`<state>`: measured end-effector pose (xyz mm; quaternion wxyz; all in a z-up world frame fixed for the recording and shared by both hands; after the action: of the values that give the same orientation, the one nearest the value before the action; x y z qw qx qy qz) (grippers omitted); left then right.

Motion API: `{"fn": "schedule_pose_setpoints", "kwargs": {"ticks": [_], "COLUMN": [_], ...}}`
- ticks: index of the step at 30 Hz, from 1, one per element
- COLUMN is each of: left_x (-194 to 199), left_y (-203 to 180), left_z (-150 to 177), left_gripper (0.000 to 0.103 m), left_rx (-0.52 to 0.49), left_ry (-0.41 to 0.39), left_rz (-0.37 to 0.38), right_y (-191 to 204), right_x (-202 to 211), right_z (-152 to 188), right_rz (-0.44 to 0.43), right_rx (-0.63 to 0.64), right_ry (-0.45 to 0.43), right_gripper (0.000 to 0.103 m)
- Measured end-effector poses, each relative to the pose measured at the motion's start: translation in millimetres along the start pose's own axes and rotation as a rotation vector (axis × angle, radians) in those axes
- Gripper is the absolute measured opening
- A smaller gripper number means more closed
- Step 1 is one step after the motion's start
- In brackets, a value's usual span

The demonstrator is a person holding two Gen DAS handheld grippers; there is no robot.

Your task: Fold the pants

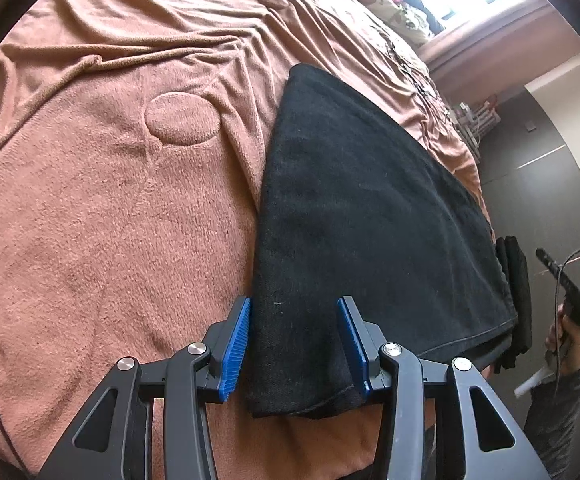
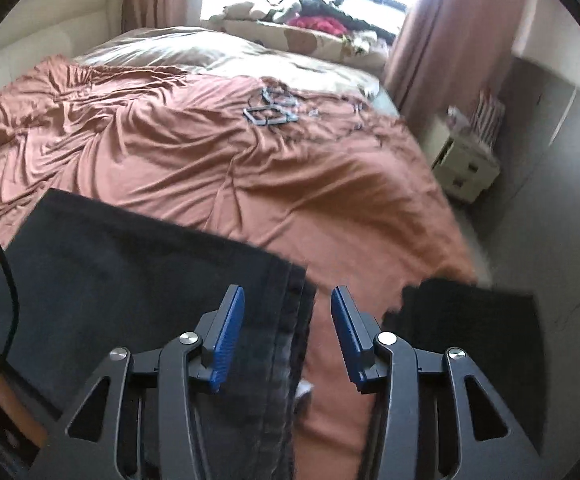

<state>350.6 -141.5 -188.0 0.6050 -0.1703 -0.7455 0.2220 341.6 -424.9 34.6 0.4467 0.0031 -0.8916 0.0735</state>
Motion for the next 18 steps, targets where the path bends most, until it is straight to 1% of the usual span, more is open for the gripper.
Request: {"fn": "schedule_pose_setpoints", "kwargs": {"ticks": [2,6,7,8,10,13,15,16,17,18], "left_x": [-0.9,-2.8,-3.2,-3.4,-3.9,-4.4,-4.4,-4.6,-5.5,-5.4], "left_y": [0.0,-1.4,-2.2,-2.5,-3.4,-3.2,-1.6,-0.5,1.0,2.1], "left_z": [-0.1,-0.3,-0.4,-0.1,1.0,3.6,4.3,5.1,5.4,5.3], "left_gripper": [0.047,0.047,0.047,0.048,0.048,0.048,0.048,0.048,0.048,0.048], "left_rx": [-0.001,-0.004,-0.004,-0.004,-0.004,-0.002,0.002,0.005,0.009,0.010], "left_ry": [0.003,0.012,0.013,0.014,0.015,0.022,0.024,0.027,0.032,0.035], "left_rz": [0.001,0.000,0.001,0.003,0.001,0.005,0.012,0.018,0.024,0.029], "right_y": [-7.9,-36.1,-40.9,-50.4,-52.7,-60.4,-64.7,-68.6,-69.9,-71.7], "right_x": [1.1,3.7,4.7,6.0,8.7,10.0,12.3,12.3,12.0,11.2], "right_z": [17.2,37.9,49.4,49.7,59.0,67.5,77.7,86.9,94.9,103.4], "right_rz": [-0.037,-0.107,-0.134,-0.151,-0.195,-0.254,-0.261,-0.279,-0.299,-0.327], "right_rx": [-0.063,-0.177,-0.225,-0.252,-0.310,-0.402,-0.433,-0.474,-0.504,-0.538], "right_ry": [0.015,0.058,0.074,0.084,0.103,0.102,0.088,0.083,0.079,0.074], "right_gripper": [0.043,0.043,0.043,0.043,0.043,0.043,0.043,0.045,0.053,0.057]}}
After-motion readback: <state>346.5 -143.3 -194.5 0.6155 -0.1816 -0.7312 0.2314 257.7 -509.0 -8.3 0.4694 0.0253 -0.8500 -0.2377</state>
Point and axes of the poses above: each gripper's, at about its wrist camera, not at the fingertips, and x roughly against the way its jaws point, y to its left, z to its underside, the point moved 4 cm from there along -x, roughly the way its jaws point, and after that the axes turned 10 degrees about y, right-handed, at the moved point
